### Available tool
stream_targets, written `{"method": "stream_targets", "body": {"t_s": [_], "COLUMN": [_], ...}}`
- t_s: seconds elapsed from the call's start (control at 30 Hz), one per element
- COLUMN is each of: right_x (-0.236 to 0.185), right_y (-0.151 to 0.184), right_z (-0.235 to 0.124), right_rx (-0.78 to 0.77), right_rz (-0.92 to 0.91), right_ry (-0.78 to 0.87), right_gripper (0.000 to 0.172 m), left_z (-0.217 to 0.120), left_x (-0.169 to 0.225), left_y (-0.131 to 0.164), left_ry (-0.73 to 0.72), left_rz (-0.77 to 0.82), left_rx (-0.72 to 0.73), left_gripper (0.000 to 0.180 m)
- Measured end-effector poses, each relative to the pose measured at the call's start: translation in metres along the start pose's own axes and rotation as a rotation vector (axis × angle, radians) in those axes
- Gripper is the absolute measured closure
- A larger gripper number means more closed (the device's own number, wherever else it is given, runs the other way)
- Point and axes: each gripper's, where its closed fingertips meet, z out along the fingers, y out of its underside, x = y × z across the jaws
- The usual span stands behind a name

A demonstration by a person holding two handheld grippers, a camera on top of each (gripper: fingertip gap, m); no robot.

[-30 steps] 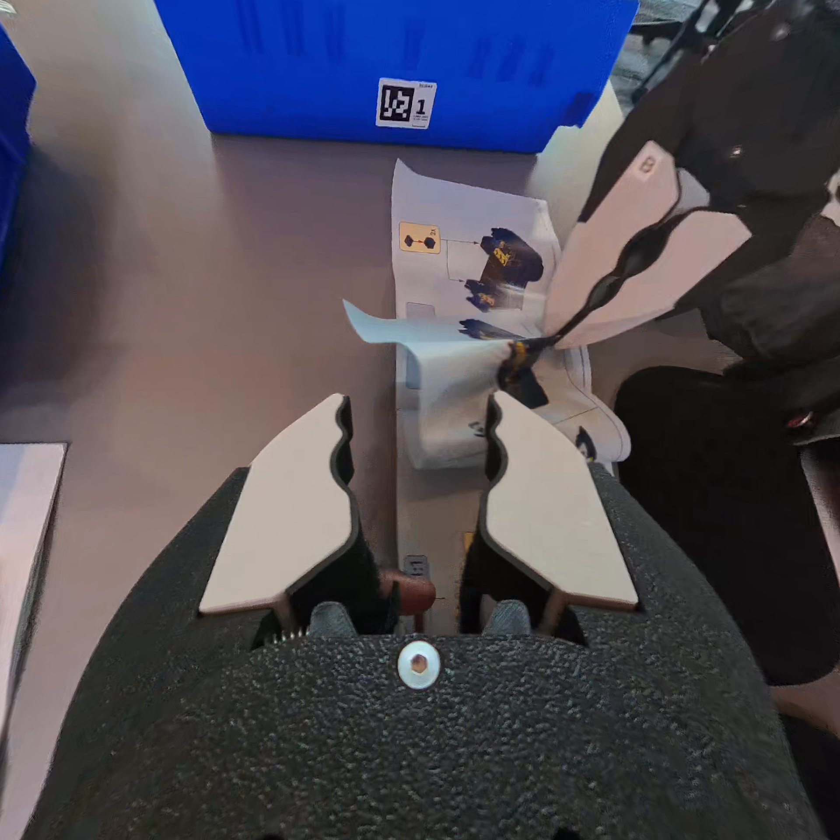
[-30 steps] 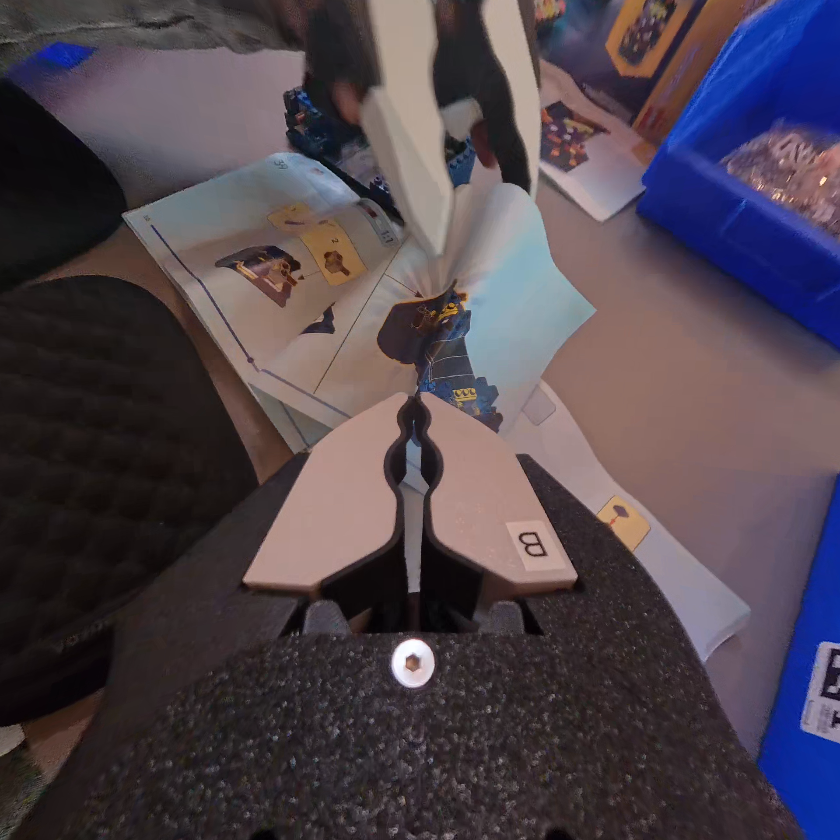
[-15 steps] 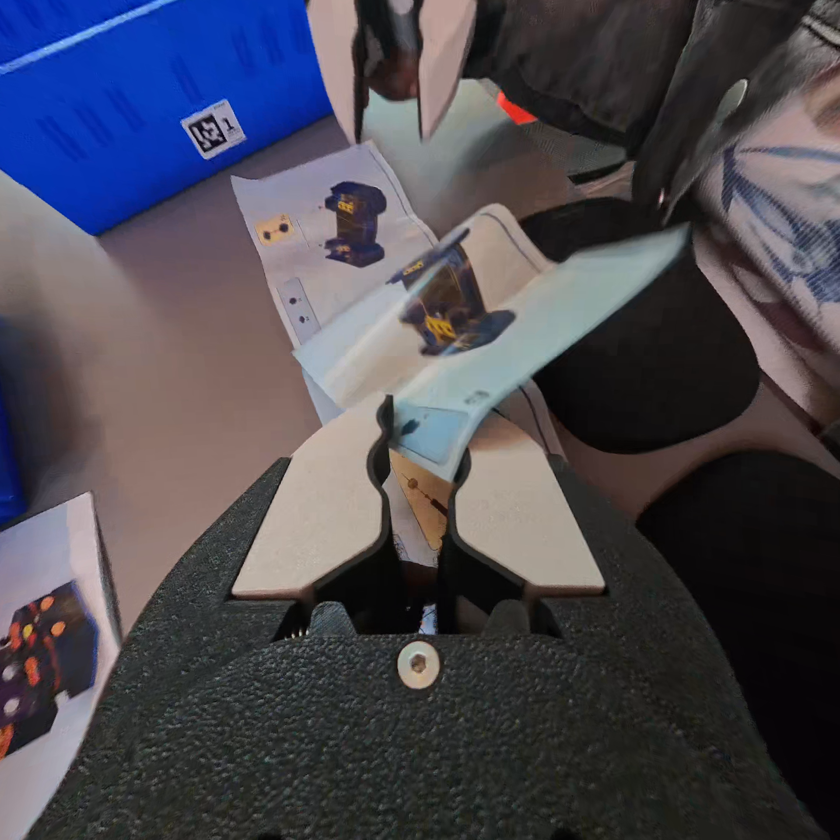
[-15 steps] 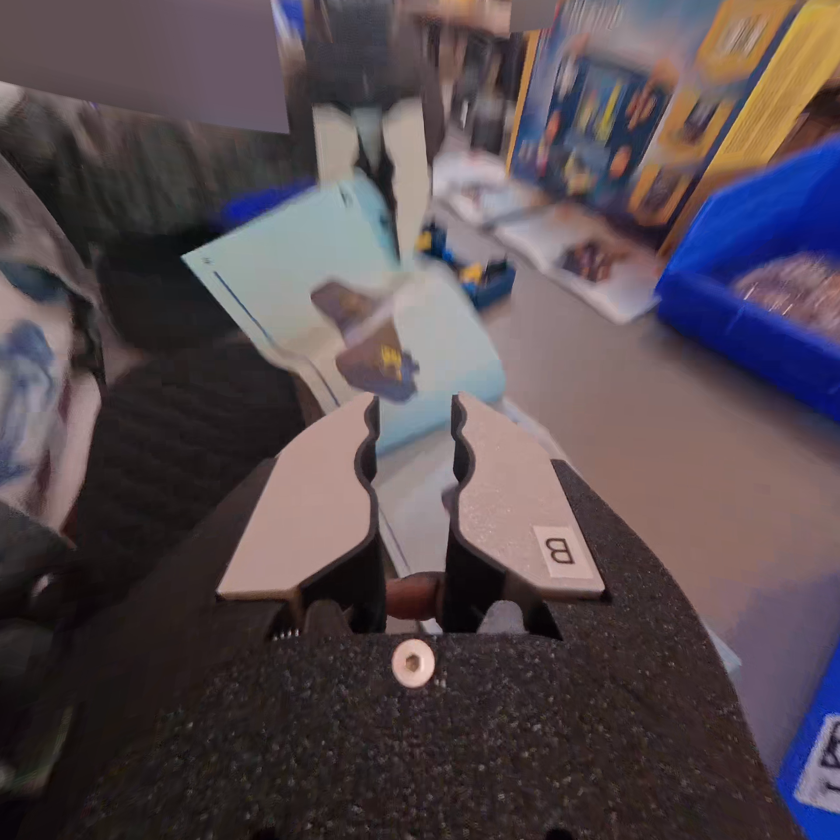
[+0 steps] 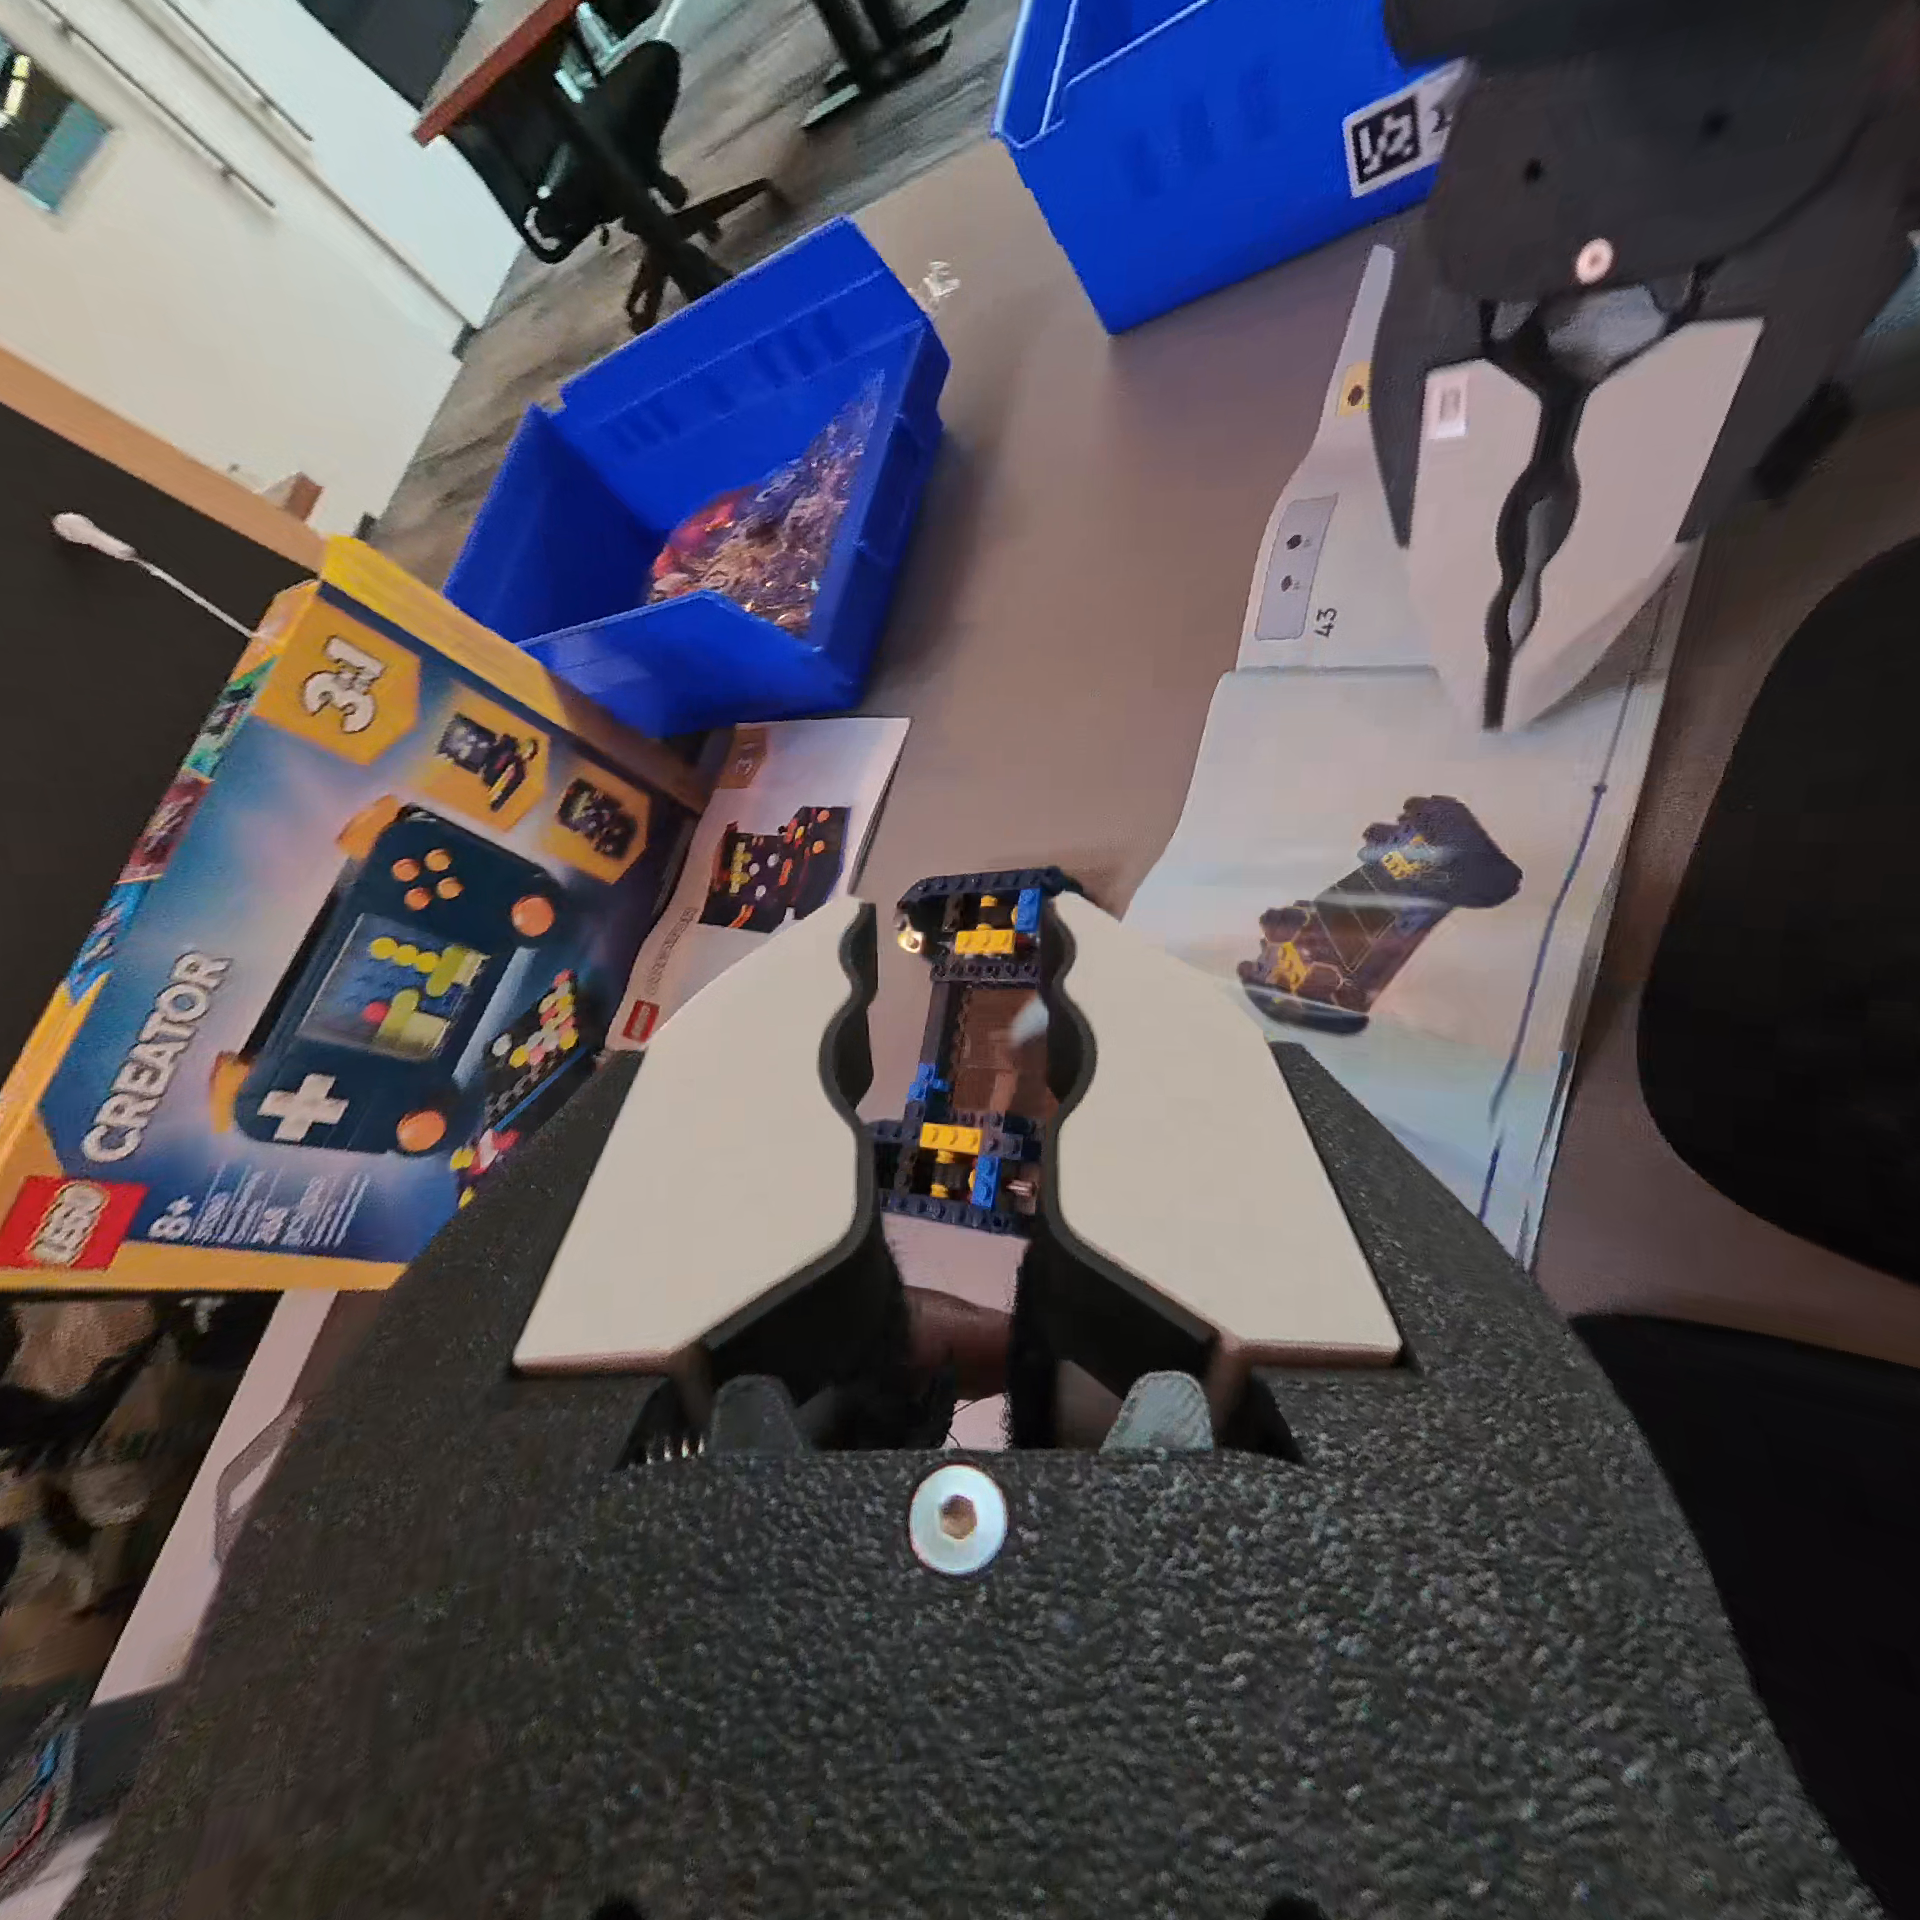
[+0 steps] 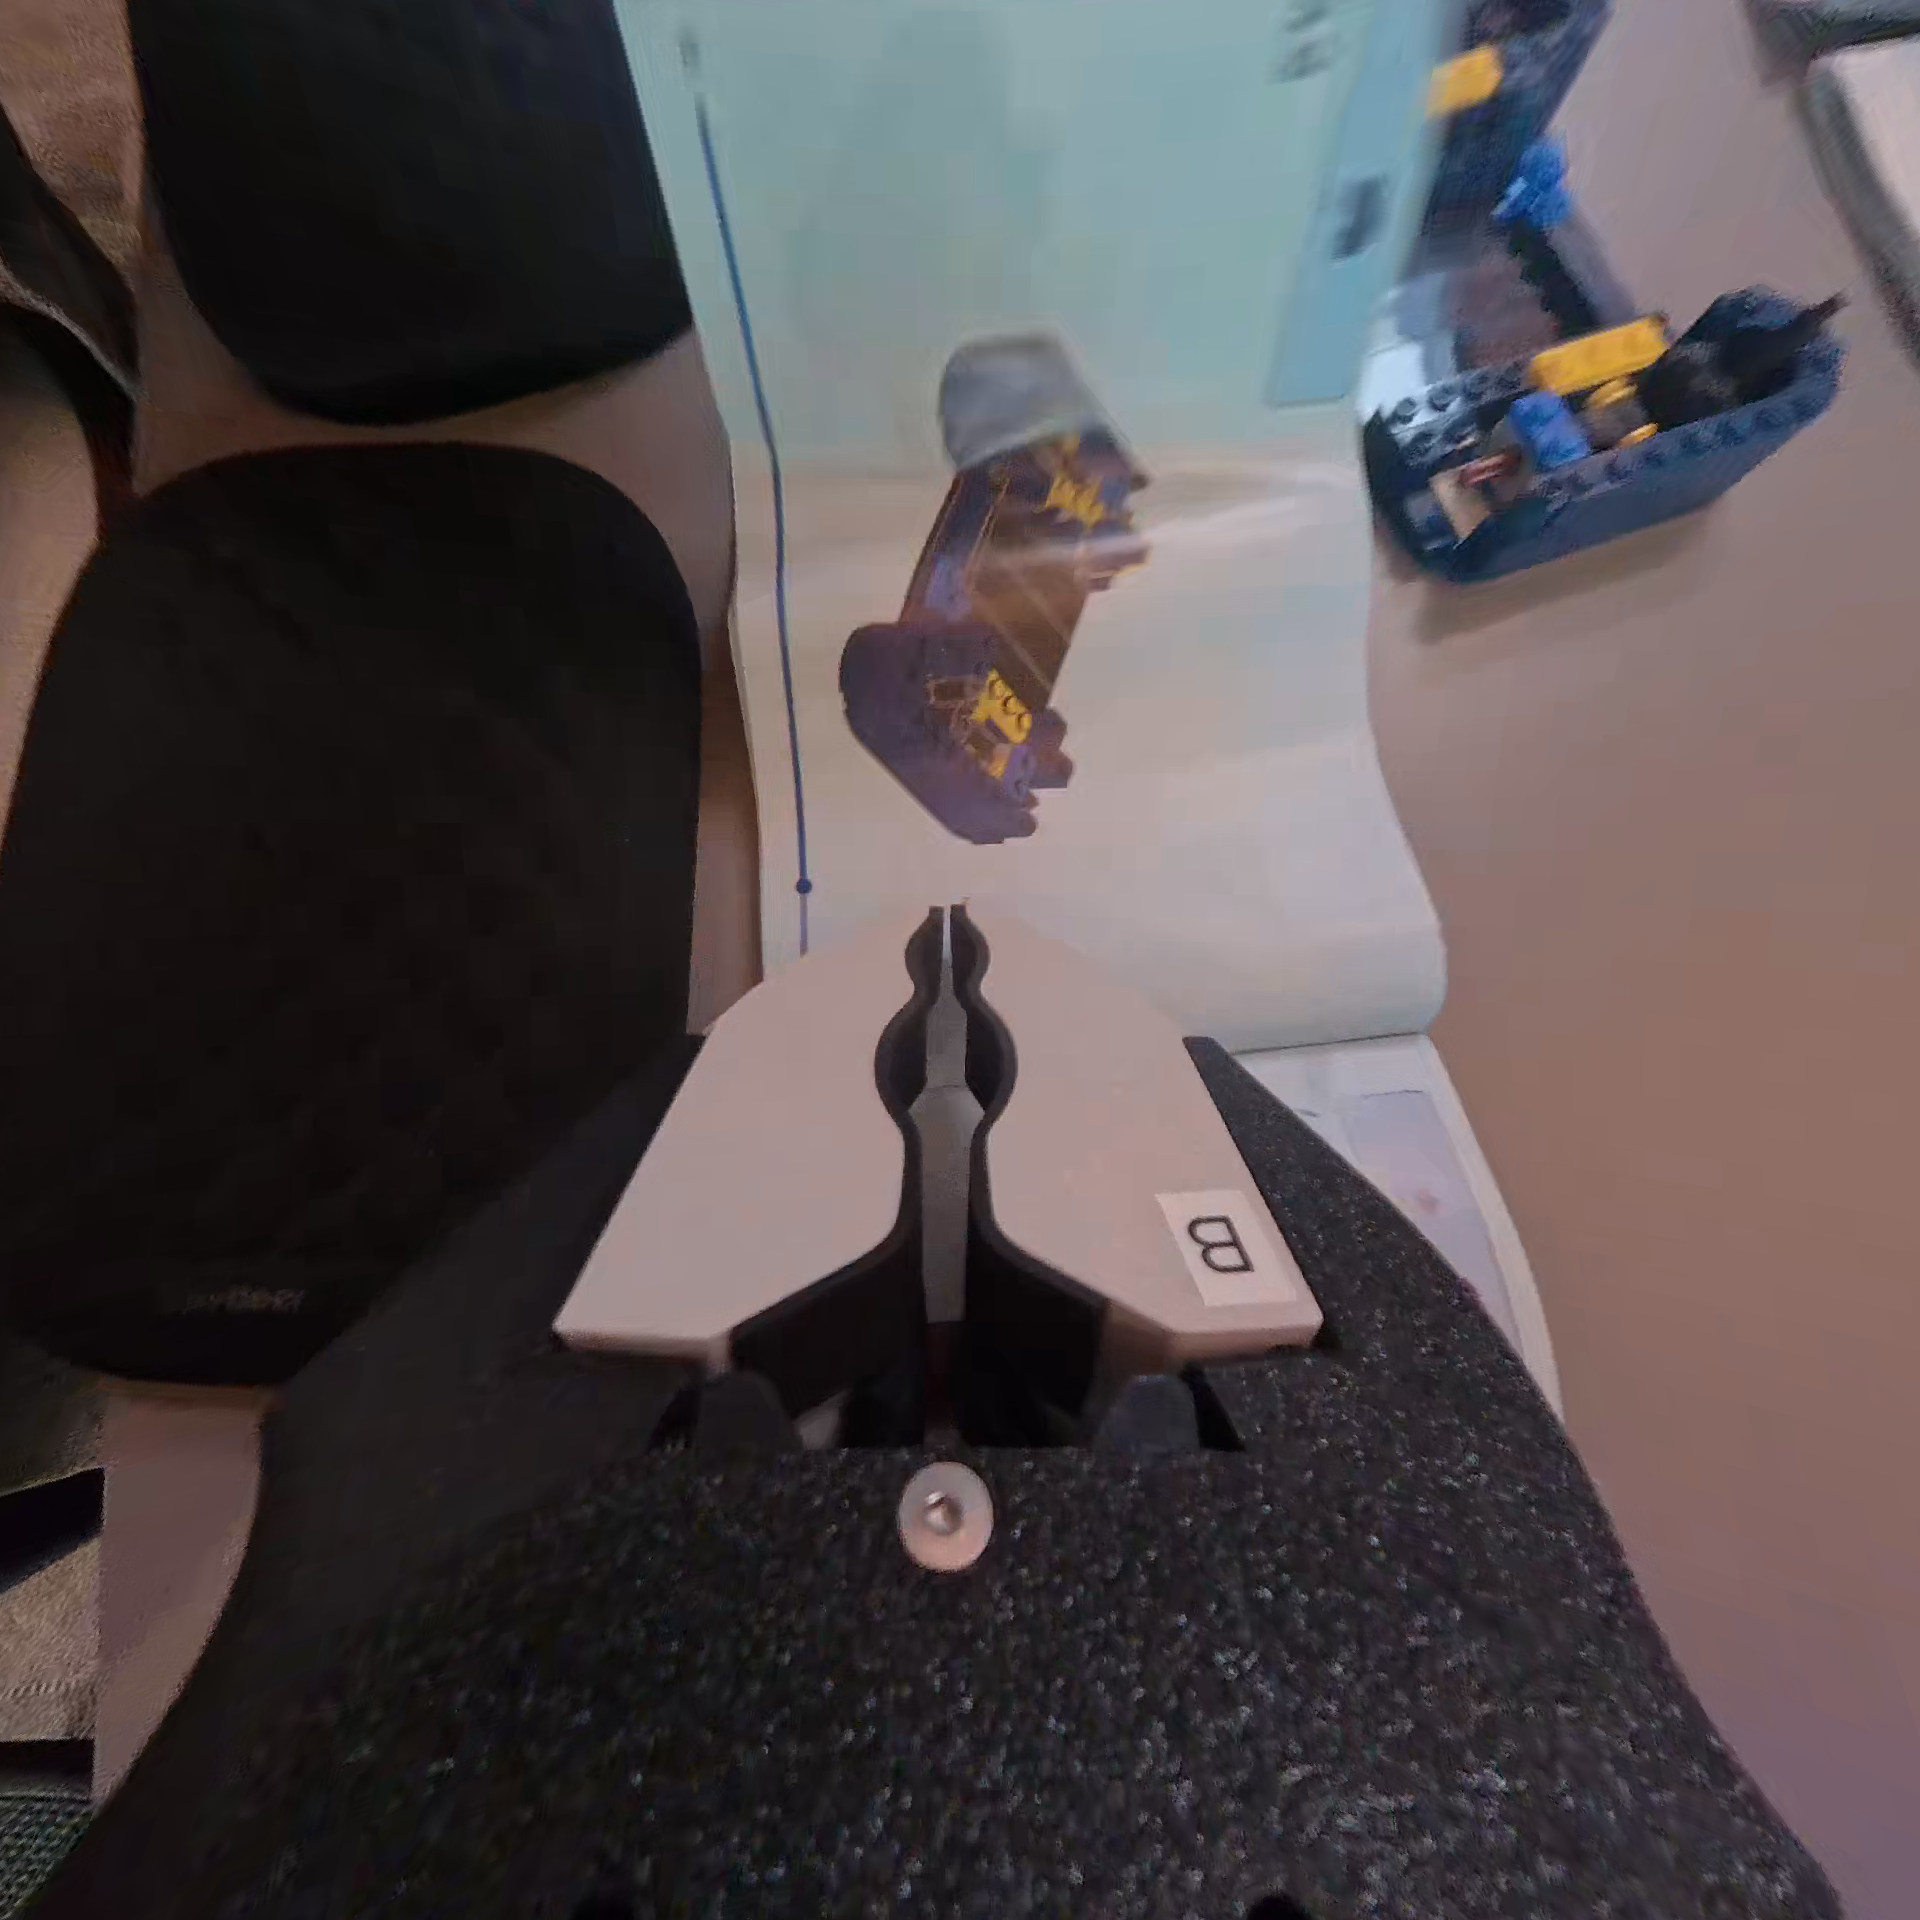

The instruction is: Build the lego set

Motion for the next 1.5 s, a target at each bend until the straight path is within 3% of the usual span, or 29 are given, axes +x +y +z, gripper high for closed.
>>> {"method": "stream_targets", "body": {"t_s": [0.07,0.2,0.33,0.53,0.67,0.77,0.8,0.83,0.93,1.1,1.2,1.27,1.33,1.43,1.5], "right_x": [0.008,0.025,0.025,0.025,0.024,0.023,0.023,0.023,0.023,0.023,0.021,0.027,0.031,0.040,0.039], "right_y": [-0.002,0.006,0.014,0.023,0.024,0.029,0.032,0.034,0.035,0.035,0.035,0.016,-0.021,-0.078,-0.082], "right_z": [-0.012,-0.027,-0.013,-0.005,-0.006,-0.010,-0.012,-0.014,-0.015,-0.016,-0.021,-0.022,-0.015,0.009,0.030], "right_rx": [0.057,0.086,0.084,0.113,0.112,0.110,0.110,0.111,0.113,0.094,-0.075,-0.109,-0.007,0.268,0.342], "right_rz": [0.040,0.128,0.101,0.183,0.198,0.222,0.234,0.251,0.277,0.251,0.194,0.089,-0.011,-0.067,-0.089], "right_ry": [0.001,0.010,-0.009,-0.069,-0.082,-0.100,-0.108,-0.116,-0.140,-0.153,-0.126,-0.038,0.029,0.133,0.135], "right_gripper": [0.172,0.172,0.172,0.172,0.172,0.172,0.172,0.172,0.172,0.172,0.171,0.171,0.170,0.169,0.169], "left_z": [-0.005,0.004,0.031,0.053,0.075,0.087,0.085,0.080,0.063,0.063,0.063,0.063,0.063,0.063,0.063], "left_x": [0.010,0.057,0.138,0.198,0.178,0.153,0.152,0.152,0.145,0.143,0.144,0.144,0.144,0.143,0.142], "left_y": [0.001,0.004,-0.013,-0.047,-0.041,0.011,0.034,0.040,0.058,0.060,0.060,0.060,0.060,0.060,0.060], "left_ry": [-0.003,0.134,0.342,0.396,0.328,0.278,0.315,0.362,0.457,0.461,0.457,0.447,0.443,0.453,0.453], "left_rz": [0.014,0.054,0.031,0.215,0.180,0.103,0.046,-0.072,-0.195,-0.234,-0.227,-0.215,-0.209,-0.226,-0.242], "left_rx": [-0.012,-0.040,0.059,0.162,0.129,-0.088,-0.172,-0.151,-0.197,-0.183,-0.179,-0.176,-0.173,-0.172,-0.169], "left_gripper": [0.151,0.152,0.154,0.152,0.151,0.163,0.170,0.178,0.177,0.174,0.175,0.175,0.175,0.174,0.171]}}
